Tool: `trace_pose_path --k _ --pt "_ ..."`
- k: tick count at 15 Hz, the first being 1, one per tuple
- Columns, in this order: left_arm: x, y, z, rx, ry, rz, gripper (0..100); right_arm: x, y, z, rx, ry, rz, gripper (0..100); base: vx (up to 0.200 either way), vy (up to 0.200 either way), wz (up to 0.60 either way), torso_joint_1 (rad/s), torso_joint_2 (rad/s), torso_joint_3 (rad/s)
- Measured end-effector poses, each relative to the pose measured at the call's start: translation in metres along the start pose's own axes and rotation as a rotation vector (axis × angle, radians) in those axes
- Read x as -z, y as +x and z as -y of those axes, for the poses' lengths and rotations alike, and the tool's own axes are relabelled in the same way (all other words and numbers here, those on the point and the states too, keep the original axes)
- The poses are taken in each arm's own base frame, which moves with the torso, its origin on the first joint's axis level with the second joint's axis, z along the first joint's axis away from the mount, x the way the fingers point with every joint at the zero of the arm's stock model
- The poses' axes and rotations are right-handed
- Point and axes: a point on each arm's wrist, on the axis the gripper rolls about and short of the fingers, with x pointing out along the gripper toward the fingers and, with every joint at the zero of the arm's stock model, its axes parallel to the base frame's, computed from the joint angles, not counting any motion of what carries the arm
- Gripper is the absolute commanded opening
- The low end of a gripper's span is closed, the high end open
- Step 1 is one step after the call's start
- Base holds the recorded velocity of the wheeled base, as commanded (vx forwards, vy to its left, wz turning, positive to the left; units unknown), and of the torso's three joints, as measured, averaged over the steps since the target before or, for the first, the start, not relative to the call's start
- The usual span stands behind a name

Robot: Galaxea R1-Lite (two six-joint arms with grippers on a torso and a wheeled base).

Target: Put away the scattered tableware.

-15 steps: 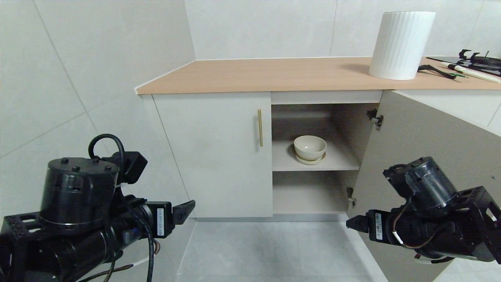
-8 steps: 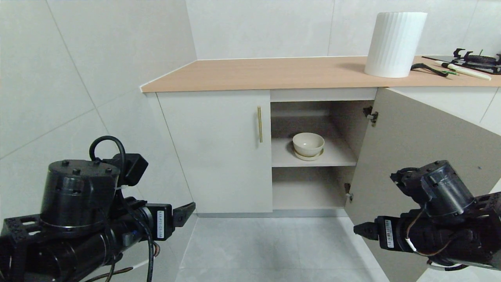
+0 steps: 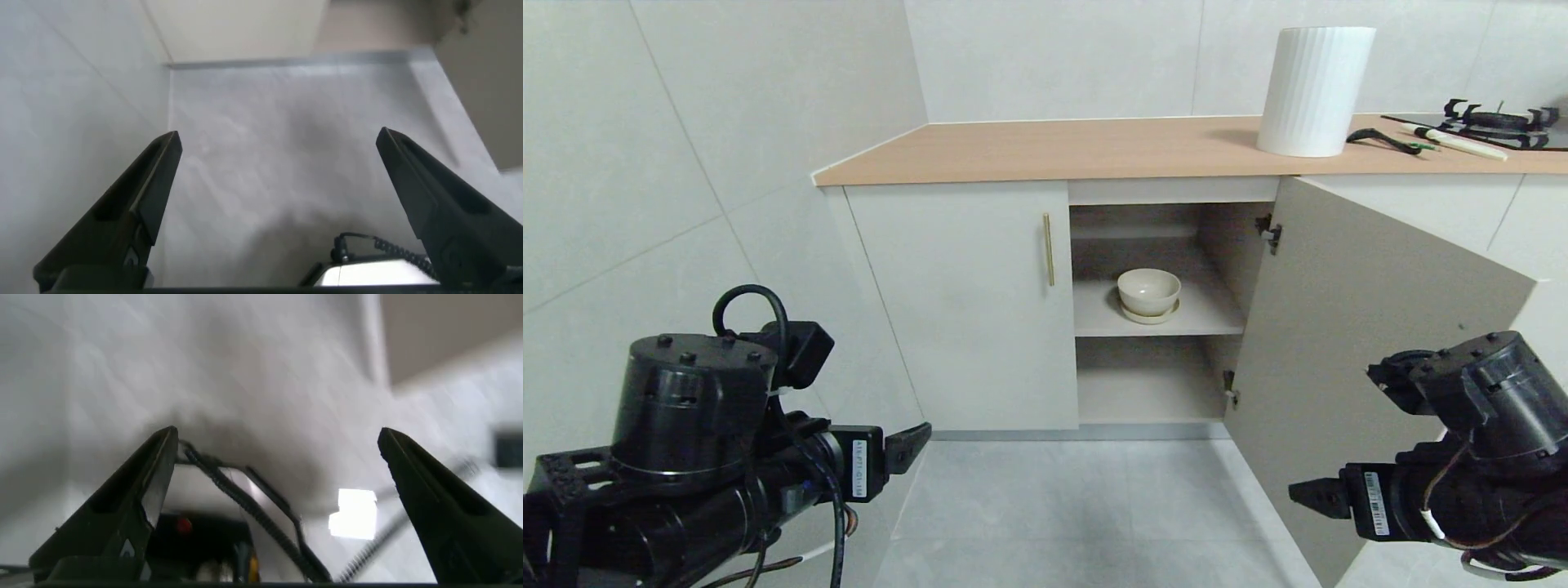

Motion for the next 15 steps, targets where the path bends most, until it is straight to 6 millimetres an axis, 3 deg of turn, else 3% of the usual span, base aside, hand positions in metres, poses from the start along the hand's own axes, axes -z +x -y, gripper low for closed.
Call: trace_pose_path --k 1,15 --pt "0.0001 0.0002 -0.0003 -0.002 -0.001 -0.001 100 -0.0001 -0.0027 0.001 0.0 -0.008 0.001 100 -0.2 -0.2 0.0 0.002 0.01 0.002" --pt "-0.0014 0.0004 -0.0001 0.002 -0.009 0.017 100 -0.0048 -0.0066 0.0055 0.004 0.012 0.027 100 0.0 0.0 0.0 0.0 0.0 0.0"
